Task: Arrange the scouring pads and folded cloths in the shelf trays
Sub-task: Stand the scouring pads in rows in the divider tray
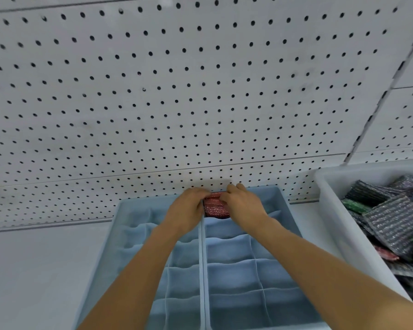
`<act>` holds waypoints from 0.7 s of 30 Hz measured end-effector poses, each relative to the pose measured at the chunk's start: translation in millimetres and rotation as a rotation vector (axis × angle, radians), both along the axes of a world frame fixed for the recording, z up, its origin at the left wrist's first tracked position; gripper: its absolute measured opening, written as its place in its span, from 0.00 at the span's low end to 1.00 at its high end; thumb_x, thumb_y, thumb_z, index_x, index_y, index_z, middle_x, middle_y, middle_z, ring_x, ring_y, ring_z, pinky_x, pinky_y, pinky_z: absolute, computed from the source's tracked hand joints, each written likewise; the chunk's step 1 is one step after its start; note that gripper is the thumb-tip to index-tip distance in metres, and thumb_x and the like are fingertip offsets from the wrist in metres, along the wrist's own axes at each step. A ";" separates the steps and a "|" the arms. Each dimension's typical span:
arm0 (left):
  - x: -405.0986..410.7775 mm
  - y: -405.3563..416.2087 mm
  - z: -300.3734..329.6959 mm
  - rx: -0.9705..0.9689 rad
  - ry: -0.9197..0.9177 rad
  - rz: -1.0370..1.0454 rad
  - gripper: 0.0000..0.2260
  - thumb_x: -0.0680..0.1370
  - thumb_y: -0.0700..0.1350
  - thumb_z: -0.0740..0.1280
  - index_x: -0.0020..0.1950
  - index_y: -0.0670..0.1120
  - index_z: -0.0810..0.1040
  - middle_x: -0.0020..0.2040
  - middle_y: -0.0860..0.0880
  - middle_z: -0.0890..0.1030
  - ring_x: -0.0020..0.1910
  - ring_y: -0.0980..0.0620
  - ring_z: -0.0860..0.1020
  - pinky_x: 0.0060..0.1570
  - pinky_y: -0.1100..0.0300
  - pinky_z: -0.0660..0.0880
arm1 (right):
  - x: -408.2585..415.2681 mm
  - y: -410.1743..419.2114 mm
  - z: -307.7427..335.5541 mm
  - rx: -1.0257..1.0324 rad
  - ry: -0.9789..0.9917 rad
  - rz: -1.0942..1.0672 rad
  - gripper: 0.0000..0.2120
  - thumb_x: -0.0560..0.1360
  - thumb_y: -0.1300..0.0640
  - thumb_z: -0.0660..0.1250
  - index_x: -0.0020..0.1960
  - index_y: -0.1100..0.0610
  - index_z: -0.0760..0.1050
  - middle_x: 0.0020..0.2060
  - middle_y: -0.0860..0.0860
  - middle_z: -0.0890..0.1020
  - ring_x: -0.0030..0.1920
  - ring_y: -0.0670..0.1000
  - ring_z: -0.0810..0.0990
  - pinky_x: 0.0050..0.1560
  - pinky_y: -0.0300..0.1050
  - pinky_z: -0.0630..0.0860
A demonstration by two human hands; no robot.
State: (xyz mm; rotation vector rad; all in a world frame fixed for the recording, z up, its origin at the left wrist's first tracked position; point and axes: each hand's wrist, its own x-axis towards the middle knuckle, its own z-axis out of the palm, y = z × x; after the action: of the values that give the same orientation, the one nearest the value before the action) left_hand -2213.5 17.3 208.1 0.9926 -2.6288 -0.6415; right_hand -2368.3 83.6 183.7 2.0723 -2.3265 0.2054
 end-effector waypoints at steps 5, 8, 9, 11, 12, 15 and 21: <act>-11.0 18.9 -1.9 -0.097 0.199 0.147 0.14 0.77 0.35 0.65 0.61 0.46 0.80 0.56 0.47 0.81 0.56 0.47 0.76 0.57 0.61 0.69 | -21.1 72.8 19.0 -0.285 -0.202 0.005 0.18 0.72 0.57 0.69 0.61 0.53 0.76 0.56 0.52 0.77 0.54 0.57 0.77 0.47 0.52 0.78; -53.0 57.2 17.1 -0.031 0.330 0.067 0.11 0.77 0.38 0.67 0.56 0.49 0.82 0.50 0.54 0.82 0.47 0.59 0.78 0.51 0.69 0.69 | -56.0 131.5 31.9 -0.470 -0.213 -0.099 0.12 0.69 0.59 0.68 0.52 0.53 0.81 0.49 0.51 0.80 0.48 0.57 0.80 0.45 0.53 0.78; -72.0 73.0 23.7 -0.002 0.356 0.003 0.11 0.77 0.39 0.67 0.55 0.50 0.83 0.50 0.55 0.83 0.45 0.60 0.78 0.52 0.67 0.71 | -69.5 150.9 39.4 -0.513 -0.211 -0.150 0.11 0.70 0.60 0.68 0.51 0.54 0.82 0.47 0.51 0.81 0.47 0.57 0.80 0.45 0.51 0.78; -112.4 105.1 32.6 0.085 0.386 -0.132 0.09 0.78 0.41 0.67 0.57 0.50 0.83 0.51 0.55 0.84 0.49 0.58 0.80 0.54 0.64 0.73 | -97.9 189.7 52.7 -0.576 -0.195 -0.289 0.09 0.71 0.61 0.69 0.50 0.55 0.82 0.47 0.52 0.82 0.47 0.57 0.80 0.47 0.52 0.77; -133.3 119.9 35.0 0.122 0.394 -0.185 0.10 0.78 0.42 0.67 0.58 0.49 0.82 0.53 0.54 0.84 0.51 0.57 0.81 0.55 0.63 0.74 | -112.9 208.7 56.9 -0.586 -0.182 -0.366 0.08 0.72 0.62 0.70 0.50 0.55 0.82 0.47 0.52 0.82 0.48 0.57 0.80 0.48 0.52 0.77; -194.7 153.9 32.7 0.143 0.297 -0.293 0.15 0.78 0.48 0.67 0.64 0.48 0.78 0.58 0.50 0.82 0.57 0.52 0.79 0.60 0.53 0.74 | -161.9 258.1 60.0 -0.500 -0.138 -0.569 0.10 0.74 0.62 0.69 0.54 0.54 0.81 0.51 0.53 0.81 0.53 0.58 0.77 0.52 0.54 0.76; -257.5 186.7 30.6 -0.189 -0.171 -0.213 0.29 0.74 0.64 0.67 0.69 0.49 0.69 0.58 0.48 0.80 0.60 0.45 0.76 0.58 0.49 0.66 | -214.1 289.7 60.9 0.165 -0.214 -0.825 0.32 0.75 0.39 0.64 0.71 0.56 0.63 0.67 0.58 0.70 0.67 0.61 0.67 0.64 0.58 0.70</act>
State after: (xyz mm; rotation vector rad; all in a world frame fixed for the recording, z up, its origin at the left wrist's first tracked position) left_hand -2471.0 204.0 238.7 0.7496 -2.9066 -0.3552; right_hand -2582.4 373.3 244.5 0.9988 -3.1715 0.2176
